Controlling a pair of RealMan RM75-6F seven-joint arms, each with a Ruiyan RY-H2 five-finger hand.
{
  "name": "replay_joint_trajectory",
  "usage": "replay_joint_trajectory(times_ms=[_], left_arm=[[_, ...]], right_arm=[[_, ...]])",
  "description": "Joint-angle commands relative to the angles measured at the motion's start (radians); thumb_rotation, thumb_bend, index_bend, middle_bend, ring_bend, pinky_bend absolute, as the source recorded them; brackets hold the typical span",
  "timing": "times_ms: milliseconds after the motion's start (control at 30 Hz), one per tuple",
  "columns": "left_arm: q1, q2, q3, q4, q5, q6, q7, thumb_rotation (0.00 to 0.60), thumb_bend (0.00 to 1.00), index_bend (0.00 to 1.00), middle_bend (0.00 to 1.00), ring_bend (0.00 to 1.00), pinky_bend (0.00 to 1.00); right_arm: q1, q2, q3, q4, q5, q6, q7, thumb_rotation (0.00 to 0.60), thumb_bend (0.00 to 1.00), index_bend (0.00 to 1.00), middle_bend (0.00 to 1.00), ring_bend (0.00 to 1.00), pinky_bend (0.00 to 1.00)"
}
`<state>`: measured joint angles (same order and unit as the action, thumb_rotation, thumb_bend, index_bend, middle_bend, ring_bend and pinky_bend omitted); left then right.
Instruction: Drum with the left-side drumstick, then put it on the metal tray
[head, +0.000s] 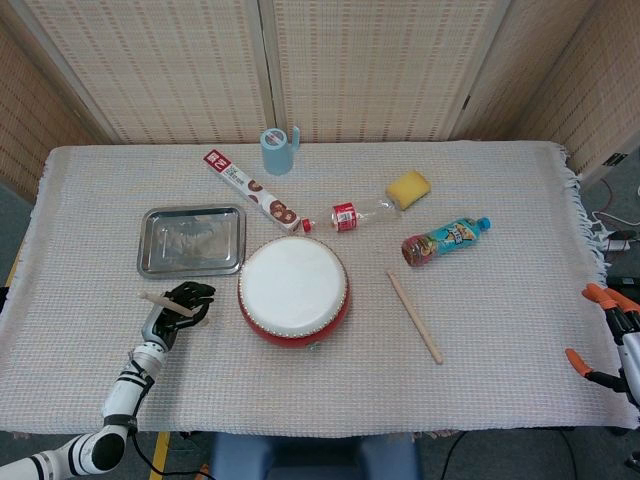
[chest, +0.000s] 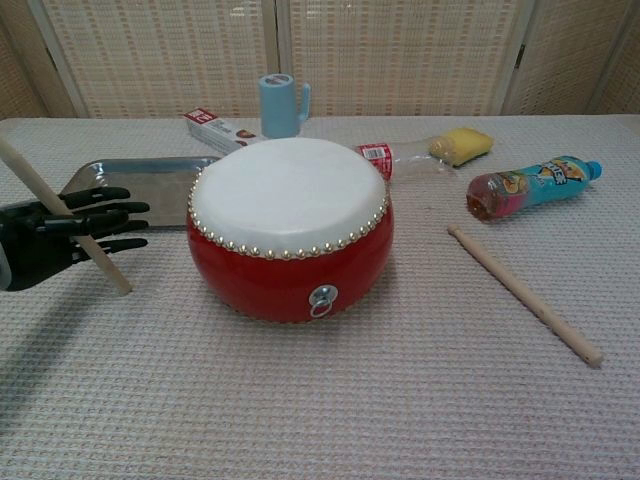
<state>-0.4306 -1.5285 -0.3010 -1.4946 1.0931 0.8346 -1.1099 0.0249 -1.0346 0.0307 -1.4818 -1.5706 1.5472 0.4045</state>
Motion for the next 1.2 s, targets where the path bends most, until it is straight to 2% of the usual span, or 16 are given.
replay_joint_trajectory(times_ms=[33,200,367,600,800,900,1067,1200], left_arm=[[0.005,-0.013,-0.009,0.010,-0.009,-0.003,-0.006,0.600,0.37,0.52,0.44,0.35,0.28],[0.013,-0.025,-0.034,0.019,-0.010,-0.019,-0.046,0.600,0.37,0.57,0.56,0.49,0.40],[0.023,-0.024,-0.049,0.028,0.005,-0.041,-0.094,0.600,0.36,0.58,0.58,0.52,0.43],[0.024,-0.028,-0.078,0.045,0.013,-0.089,-0.167,0.600,0.22,0.67,0.69,0.66,0.50],[0.018,-0.036,-0.084,0.065,0.012,-0.104,-0.163,0.600,0.16,0.72,0.74,0.72,0.57],[0.016,-0.042,-0.086,0.074,0.008,-0.108,-0.154,0.600,0.12,0.75,0.78,0.75,0.65],[0.014,-0.056,-0.091,0.094,0.003,-0.092,-0.116,0.600,0.12,0.83,0.88,0.84,0.79],[0.016,-0.060,-0.093,0.098,-0.003,-0.091,-0.100,0.600,0.12,0.88,0.95,0.90,0.87]], right_arm=[[0.001,-0.001,0.001,0.003,0.001,-0.002,0.003,0.600,0.27,0.07,0.15,0.03,0.13],[0.006,-0.002,0.002,0.008,0.002,-0.009,0.007,0.600,0.27,0.07,0.15,0.03,0.13],[0.008,-0.002,0.004,0.006,0.003,-0.010,0.005,0.600,0.27,0.07,0.15,0.03,0.13],[0.007,-0.001,0.003,0.002,0.000,-0.008,0.001,0.600,0.27,0.07,0.15,0.03,0.13],[0.005,0.002,0.003,-0.002,0.000,-0.005,-0.001,0.600,0.27,0.07,0.15,0.03,0.13],[0.004,0.003,0.003,-0.004,0.001,-0.003,-0.002,0.600,0.27,0.07,0.15,0.03,0.13],[0.005,0.006,0.004,-0.011,-0.002,-0.003,-0.003,0.600,0.27,0.07,0.15,0.03,0.13],[0.005,0.007,0.003,-0.015,-0.003,-0.001,-0.002,0.600,0.27,0.07,0.15,0.03,0.13]])
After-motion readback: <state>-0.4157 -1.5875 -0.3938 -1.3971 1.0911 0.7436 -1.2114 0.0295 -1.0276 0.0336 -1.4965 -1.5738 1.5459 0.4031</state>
